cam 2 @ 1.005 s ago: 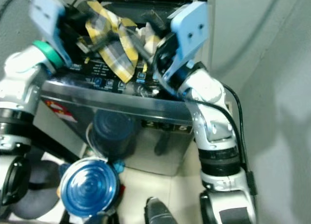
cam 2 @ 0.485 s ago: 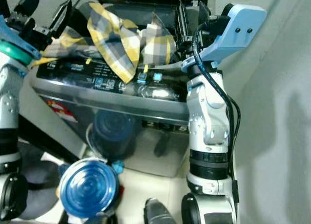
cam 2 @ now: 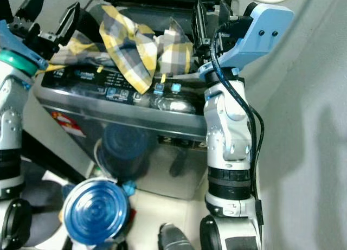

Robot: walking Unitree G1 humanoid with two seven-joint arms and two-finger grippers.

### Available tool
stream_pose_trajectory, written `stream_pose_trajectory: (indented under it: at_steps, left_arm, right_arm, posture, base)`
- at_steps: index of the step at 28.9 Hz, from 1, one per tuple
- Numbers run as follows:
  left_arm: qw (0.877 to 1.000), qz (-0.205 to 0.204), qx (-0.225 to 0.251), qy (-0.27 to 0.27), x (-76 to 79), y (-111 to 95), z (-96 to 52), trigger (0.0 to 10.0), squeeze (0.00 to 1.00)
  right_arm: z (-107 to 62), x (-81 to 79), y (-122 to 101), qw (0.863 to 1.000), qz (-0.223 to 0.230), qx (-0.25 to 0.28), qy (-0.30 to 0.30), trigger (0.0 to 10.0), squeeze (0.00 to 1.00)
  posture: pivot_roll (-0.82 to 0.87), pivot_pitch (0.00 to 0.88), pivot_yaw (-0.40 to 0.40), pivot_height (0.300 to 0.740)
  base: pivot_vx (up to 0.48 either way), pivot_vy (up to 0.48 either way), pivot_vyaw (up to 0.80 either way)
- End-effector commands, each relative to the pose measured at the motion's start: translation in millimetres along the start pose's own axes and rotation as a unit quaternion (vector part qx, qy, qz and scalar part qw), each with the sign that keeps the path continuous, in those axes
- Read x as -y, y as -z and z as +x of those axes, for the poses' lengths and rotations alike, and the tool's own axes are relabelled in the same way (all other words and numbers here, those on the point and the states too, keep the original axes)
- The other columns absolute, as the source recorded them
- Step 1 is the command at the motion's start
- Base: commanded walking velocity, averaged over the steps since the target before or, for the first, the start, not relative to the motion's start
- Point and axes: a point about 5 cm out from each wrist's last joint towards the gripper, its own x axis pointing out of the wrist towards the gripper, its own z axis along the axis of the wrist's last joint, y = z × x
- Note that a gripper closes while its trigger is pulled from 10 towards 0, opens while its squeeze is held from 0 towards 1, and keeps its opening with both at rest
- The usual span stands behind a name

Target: Clothes washing

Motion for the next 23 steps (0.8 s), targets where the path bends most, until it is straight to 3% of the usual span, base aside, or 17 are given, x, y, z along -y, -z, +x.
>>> stream_pose_trajectory:
  at_steps: [1, 8, 17, 23]
  left_arm:
    - [1.0, 0.006, -0.004, -0.004, -1.3, 0.3, -4.0, 10.0, 0.0]
    - [1.0, 0.009, -0.004, -0.005, -2.0, 0.1, -3.8, 10.0, 0.0]
    - [1.0, 0.009, -0.004, -0.009, -2.6, -0.6, -2.9, 10.0, 0.0]
    - [1.0, 0.01, -0.005, -0.012, -2.9, -1.1, -2.2, 10.0, 0.0]
  right_arm:
    - [0.7, -3.1, 0.4, 1.0, -0.001, 0.004, -0.005, 10.0, 0.0]
    - [1.1, -3.5, 1.9, 1.0, -0.018, 0.002, -0.01, 10.0, 0.0]
    - [1.0, -4.8, 3.9, 0.999, -0.036, -0.004, -0.015, 10.0, 0.0]
    - [1.0, -4.3, 5.1, 0.999, -0.037, -0.006, -0.016, 10.0, 0.0]
  posture:
    - [0.05, 0.065, 0.076, 0.74]
    - [0.05, 0.062, 0.078, 0.74]
    - [0.04, 0.064, 0.08, 0.74]
    - [0.04, 0.063, 0.081, 0.74]
  base:
    - [-0.319, 0.0, 0.0]
    - [-0.306, 0.0, 0.0]
    - [0.0, 0.0, 0.0]
    - [-0.206, 0.0, 0.0]
